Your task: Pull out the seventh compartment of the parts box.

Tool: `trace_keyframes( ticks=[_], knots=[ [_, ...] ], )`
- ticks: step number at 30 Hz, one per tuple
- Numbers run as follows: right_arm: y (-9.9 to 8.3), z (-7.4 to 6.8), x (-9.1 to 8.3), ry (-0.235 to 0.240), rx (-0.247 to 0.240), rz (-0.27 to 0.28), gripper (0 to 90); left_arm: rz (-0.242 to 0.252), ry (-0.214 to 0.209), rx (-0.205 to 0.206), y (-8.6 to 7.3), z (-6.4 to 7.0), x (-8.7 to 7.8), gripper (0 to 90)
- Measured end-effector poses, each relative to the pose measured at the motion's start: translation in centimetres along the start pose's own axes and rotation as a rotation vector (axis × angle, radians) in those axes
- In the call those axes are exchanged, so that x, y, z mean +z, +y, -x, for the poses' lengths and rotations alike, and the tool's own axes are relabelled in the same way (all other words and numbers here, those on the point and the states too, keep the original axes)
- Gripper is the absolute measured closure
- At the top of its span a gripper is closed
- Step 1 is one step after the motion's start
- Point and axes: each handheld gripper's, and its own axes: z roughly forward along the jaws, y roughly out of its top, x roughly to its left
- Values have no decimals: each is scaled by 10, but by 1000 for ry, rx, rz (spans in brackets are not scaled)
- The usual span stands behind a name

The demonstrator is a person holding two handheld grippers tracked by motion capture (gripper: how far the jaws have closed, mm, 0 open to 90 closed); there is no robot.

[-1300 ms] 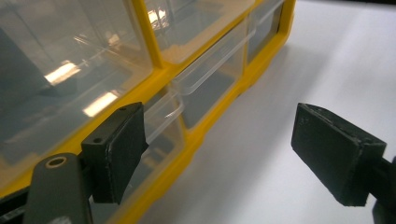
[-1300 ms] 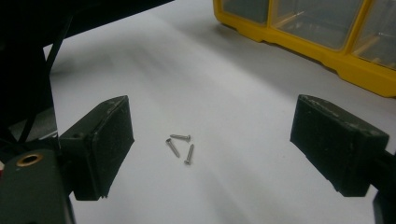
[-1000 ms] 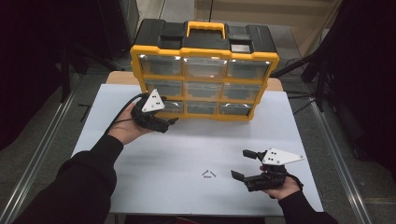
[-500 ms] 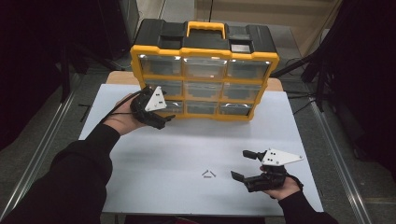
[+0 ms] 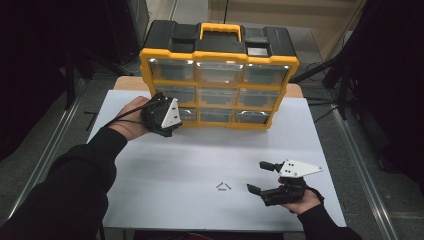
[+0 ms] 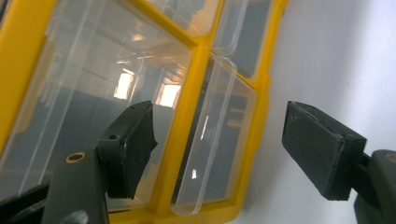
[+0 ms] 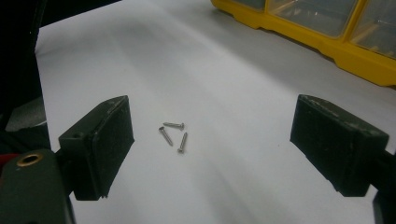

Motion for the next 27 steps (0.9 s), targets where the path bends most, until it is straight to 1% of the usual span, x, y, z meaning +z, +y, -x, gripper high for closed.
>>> trace_keyframes(
  ticks=[2, 4, 7, 10, 13, 15, 16, 18, 22, 24, 27],
  knots=[
    [0, 0, 0, -2, 0, 0, 141, -26, 6, 38, 1, 2, 2, 252],
    [0, 0, 0, -2, 0, -1, 141, -51, 3, 69, 2, 3, 4, 252],
    [0, 0, 0, -2, -1, -2, 141, -87, -1, 92, 3, 2, 6, 252],
    [0, 0, 0, -5, -3, -4, 141, -110, -2, 83, 3, -1, 8, 251],
    [-1, 0, -1, -6, -3, -7, 141, -129, -27, 103, 3, -1, 9, 251],
    [-1, 0, 0, -9, -4, -7, 141, -139, -35, 112, 3, -1, 11, 251],
    [-1, 0, 0, -6, 0, -7, 141, -137, -34, 113, 3, -1, 12, 252],
    [-1, 0, 1, -5, 0, -6, 142, -135, -32, 101, 4, -2, 13, 252],
    [-1, 0, 0, -8, -4, -7, 142, -131, -30, 95, 5, 0, 15, 252],
    [-1, 0, 0, -7, -3, -7, 142, -127, -31, 83, 5, 1, 16, 252],
    [-1, 0, 0, -5, -1, -7, 142, -135, -31, 86, 5, 3, 20, 252]
  ],
)
